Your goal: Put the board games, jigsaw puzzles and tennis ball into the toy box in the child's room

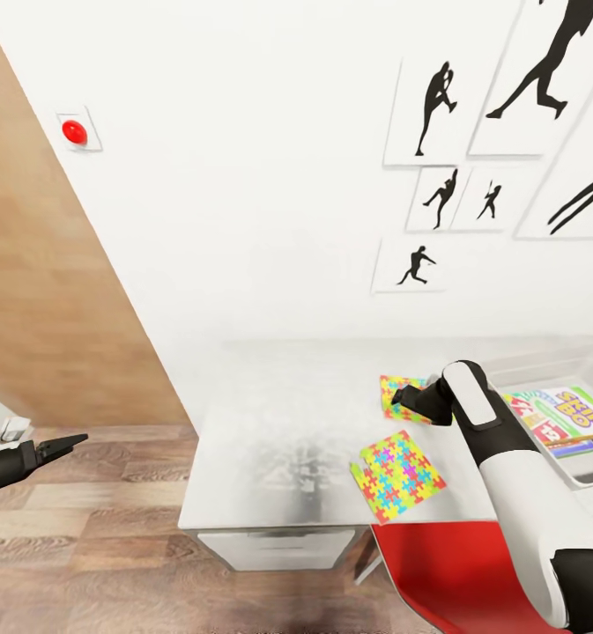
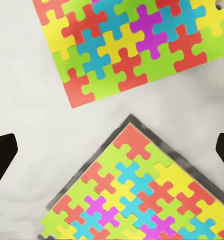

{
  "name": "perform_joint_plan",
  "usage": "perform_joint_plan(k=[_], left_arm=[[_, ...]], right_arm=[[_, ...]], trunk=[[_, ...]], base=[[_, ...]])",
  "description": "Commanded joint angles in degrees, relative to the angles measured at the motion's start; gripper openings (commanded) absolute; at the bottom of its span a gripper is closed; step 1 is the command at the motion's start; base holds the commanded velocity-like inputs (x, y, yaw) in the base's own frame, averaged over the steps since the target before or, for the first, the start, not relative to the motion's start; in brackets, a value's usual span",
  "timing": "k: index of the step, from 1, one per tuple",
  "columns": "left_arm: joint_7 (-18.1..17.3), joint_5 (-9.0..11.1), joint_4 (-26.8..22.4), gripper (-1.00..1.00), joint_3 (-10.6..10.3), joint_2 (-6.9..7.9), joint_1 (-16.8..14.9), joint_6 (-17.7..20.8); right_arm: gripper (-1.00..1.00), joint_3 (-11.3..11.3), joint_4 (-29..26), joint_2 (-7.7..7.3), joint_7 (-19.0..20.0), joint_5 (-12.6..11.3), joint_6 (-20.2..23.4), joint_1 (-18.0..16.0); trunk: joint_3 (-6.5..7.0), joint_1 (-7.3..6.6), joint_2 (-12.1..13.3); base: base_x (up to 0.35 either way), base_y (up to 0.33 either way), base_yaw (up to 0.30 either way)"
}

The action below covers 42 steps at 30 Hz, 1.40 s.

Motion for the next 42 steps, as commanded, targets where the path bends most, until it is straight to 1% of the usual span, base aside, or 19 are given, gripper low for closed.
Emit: perform_joint_plan(k=[1,9,42], left_arm=[[-0.5,-0.6,0.0,1.00,0.2,-0.03,-0.1,0.6],[-0.5,-0.6,0.0,1.00,0.2,-0.03,-0.1,0.6],[-0.5,-0.6,0.0,1.00,0.2,-0.03,-0.1,0.6]], right_arm=[[1.00,0.2,0.0,-0.13,-0.6,-0.6,-0.3,-0.1],[1.00,0.6,1.3,-0.28,-0.5,-0.6,-1.8,-0.1],[1.00,0.7,2.0,-0.29,-0.5,-0.6,-1.9,-0.1]], trunk=[[-0.20,0.03,-0.1],[-0.95,0.03,-0.1],[-4.02,0.03,-0.1]], base=[[0.000,0.000,0.000],[0.000,0.000,0.000],[0.000,0.000,0.000]])
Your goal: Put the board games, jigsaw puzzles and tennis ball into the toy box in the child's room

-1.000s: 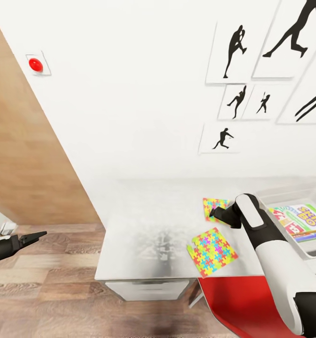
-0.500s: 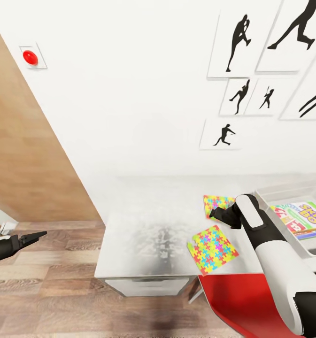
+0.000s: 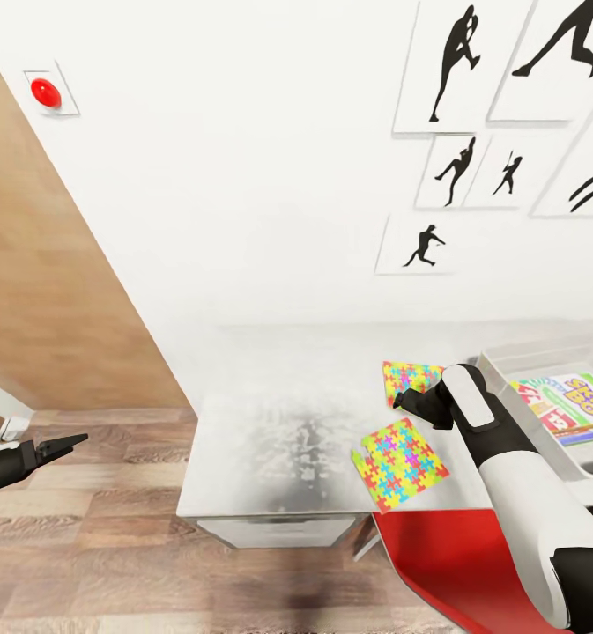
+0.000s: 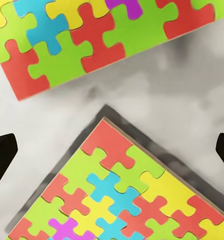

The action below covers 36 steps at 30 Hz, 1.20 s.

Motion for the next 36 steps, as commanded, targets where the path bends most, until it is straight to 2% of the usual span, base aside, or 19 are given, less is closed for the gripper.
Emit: perform_joint_plan(k=[1,28,36], left_arm=[[-0.5,-0.6,0.0,1.00,0.2,-0.03,-0.1,0.6],[-0.5,-0.6,0.0,1.00,0.1,-0.03,-0.1,0.6],[-0.5,-0.6,0.0,1.00,0.1,-0.03,-0.1,0.6]], right_arm=[[1.00,0.2,0.0,-0.08,-0.6,-0.6,0.1,-0.1],[1.00,0.2,-0.1,-0.14,-0.5,-0.6,0.1,-0.1],[1.00,0.2,-0.1,-0.14,-0.4,-0.6,0.1,-0.1]], trunk=[[-0.20,0.03,-0.1],[-2.70,0.03,-0.1],[-2.93,0.03,-0.1]], base=[[0.000,0.000,0.000],[0.000,0.019,0.008],[0.000,0.006,0.020]])
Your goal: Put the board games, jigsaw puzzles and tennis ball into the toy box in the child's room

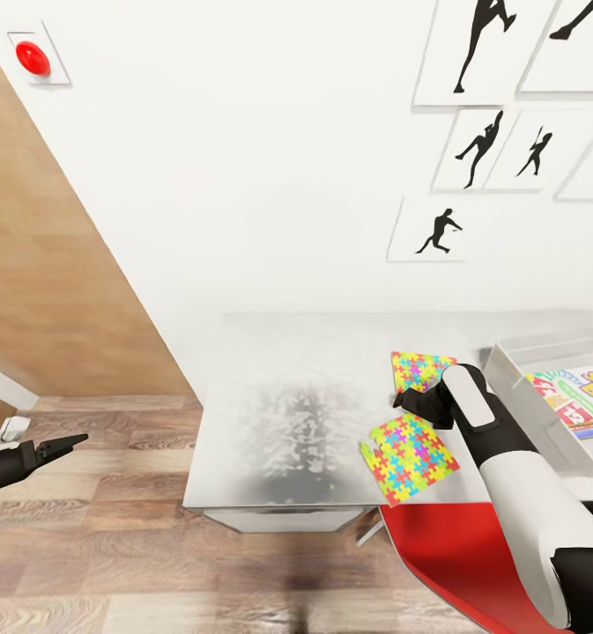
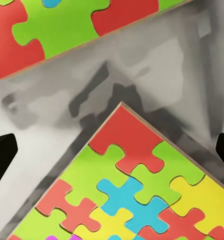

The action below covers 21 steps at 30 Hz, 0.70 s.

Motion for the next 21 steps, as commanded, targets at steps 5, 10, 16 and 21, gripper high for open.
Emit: perform_joint_plan(k=[5,10,16,21], left_arm=[[-0.5,-0.6,0.0,1.00,0.2,-0.03,-0.1,0.6],[-0.5,-0.6,0.0,1.00,0.2,-0.03,-0.1,0.6],[-0.5,-0.6,0.0,1.00,0.2,-0.03,-0.1,0.6],[-0.5,-0.6,0.0,1.00,0.2,-0.03,-0.1,0.6]], right_arm=[[1.00,0.2,0.0,-0.07,-0.6,-0.6,0.1,0.0],[1.00,0.2,0.0,-0.07,-0.6,-0.6,0.1,0.0],[1.00,0.2,0.0,-0.07,-0.6,-0.6,0.1,0.0],[1.00,0.2,0.0,-0.07,-0.6,-0.6,0.1,0.0]], trunk=[[-0.11,0.03,-0.1],[-0.11,0.03,-0.1],[-0.11,0.03,-0.1],[-0.11,0.03,-0.1]], base=[[0.000,0.000,0.002],[-0.011,0.039,0.000],[-0.043,0.092,0.000],[-0.042,0.078,0.000]])
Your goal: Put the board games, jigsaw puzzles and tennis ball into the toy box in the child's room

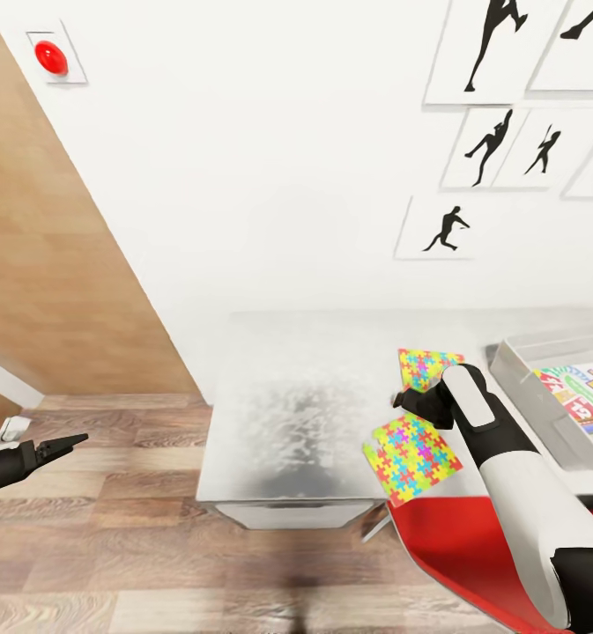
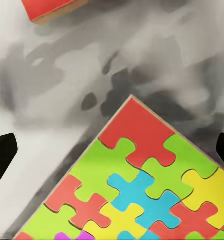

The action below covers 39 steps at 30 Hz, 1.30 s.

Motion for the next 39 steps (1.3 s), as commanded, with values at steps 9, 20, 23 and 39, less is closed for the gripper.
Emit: perform_joint_plan(k=[9,20,23,39], left_arm=[[-0.5,-0.6,0.0,1.00,0.2,-0.02,-0.1,0.6],[-0.5,-0.6,0.0,1.00,0.2,-0.02,-0.1,0.6],[-0.5,-0.6,0.0,1.00,0.2,-0.02,-0.1,0.6],[-0.5,-0.6,0.0,1.00,0.2,-0.02,-0.1,0.6]], right_arm=[[1.00,0.2,-0.2,-0.07,-0.6,-0.6,0.1,0.0],[1.00,0.2,-0.4,-0.07,-0.6,-0.6,0.1,0.0],[1.00,0.2,-0.4,-0.07,-0.6,-0.6,0.1,0.0],[1.00,0.1,-0.7,-0.07,-0.6,-0.6,0.2,0.0]], trunk=[[-0.10,0.03,-0.1],[-0.10,0.03,-0.1],[-0.10,0.03,-0.1],[-0.10,0.03,-0.1]], base=[[-0.040,0.076,0.000],[-0.060,0.095,0.000],[-0.038,0.027,0.000],[-0.039,0.024,0.000]])
